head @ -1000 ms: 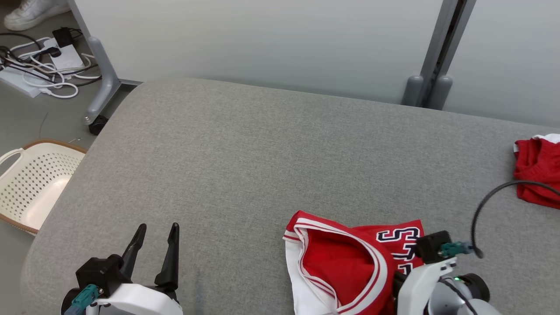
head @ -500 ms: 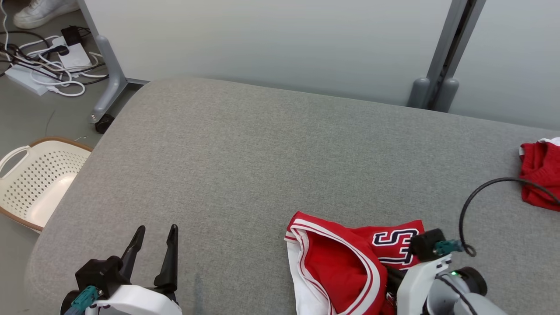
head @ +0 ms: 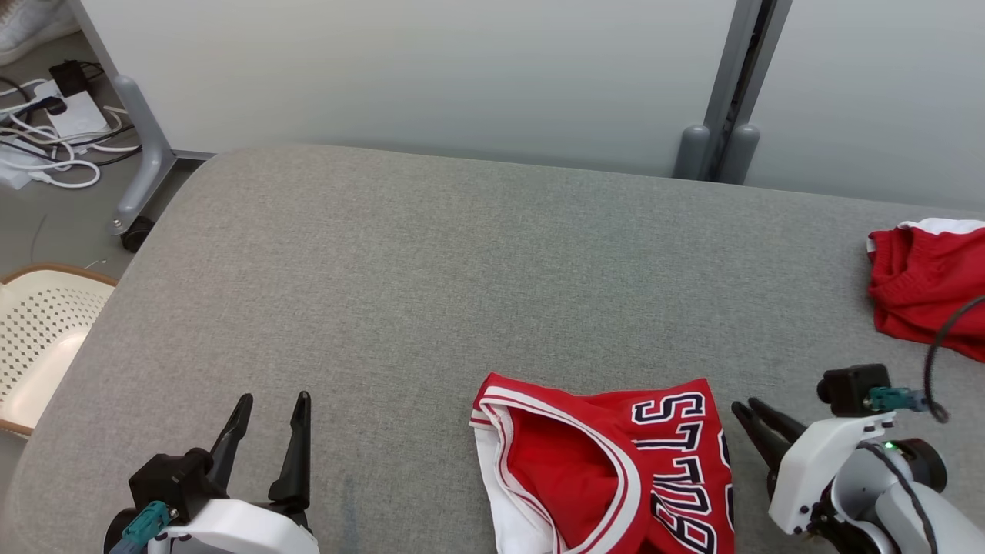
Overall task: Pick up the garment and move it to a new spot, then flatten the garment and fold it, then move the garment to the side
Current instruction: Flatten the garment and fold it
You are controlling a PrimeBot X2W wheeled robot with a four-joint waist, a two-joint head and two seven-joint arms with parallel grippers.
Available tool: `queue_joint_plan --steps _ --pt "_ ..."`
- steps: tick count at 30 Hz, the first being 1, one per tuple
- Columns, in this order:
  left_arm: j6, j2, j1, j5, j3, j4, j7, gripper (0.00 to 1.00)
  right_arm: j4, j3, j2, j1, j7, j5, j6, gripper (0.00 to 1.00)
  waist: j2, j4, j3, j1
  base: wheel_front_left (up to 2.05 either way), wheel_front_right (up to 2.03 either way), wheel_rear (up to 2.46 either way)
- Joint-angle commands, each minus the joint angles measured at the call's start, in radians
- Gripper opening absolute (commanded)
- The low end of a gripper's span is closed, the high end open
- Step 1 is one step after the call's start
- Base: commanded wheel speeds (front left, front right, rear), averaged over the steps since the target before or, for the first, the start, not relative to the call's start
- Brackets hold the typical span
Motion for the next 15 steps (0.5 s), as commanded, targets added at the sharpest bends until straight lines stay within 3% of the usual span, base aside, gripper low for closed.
queue_joint_plan --steps 1,2,4,15 --pt "-0.001 0.006 -0.007 0.007 0.005 -0.001 -0.002 1.00 -0.004 -0.015 -0.006 -0.003 -0.016 0.006 0.000 0.33 0.0000 -0.007 -0.001 0.0000 0.00 0.00 0.00" --pt "-0.001 0.007 -0.006 0.008 0.005 -0.001 -0.002 1.00 -0.008 -0.027 -0.009 -0.002 -0.023 0.006 0.000 0.47 0.0000 -0.010 -0.002 0.0000 0.00 0.00 0.00" --pt "0.000 0.009 -0.006 0.009 0.007 -0.003 -0.002 1.00 -0.020 -0.049 -0.014 0.003 -0.035 0.003 0.000 1.00 0.0000 -0.015 -0.004 0.0000 0.00 0.00 0.00" --pt "0.007 0.016 0.015 0.009 0.017 -0.015 -0.002 1.00 -0.174 -0.195 -0.013 0.052 -0.091 0.015 0.000 1.00 0.0000 -0.045 -0.019 0.0000 0.00 0.00 0.00"
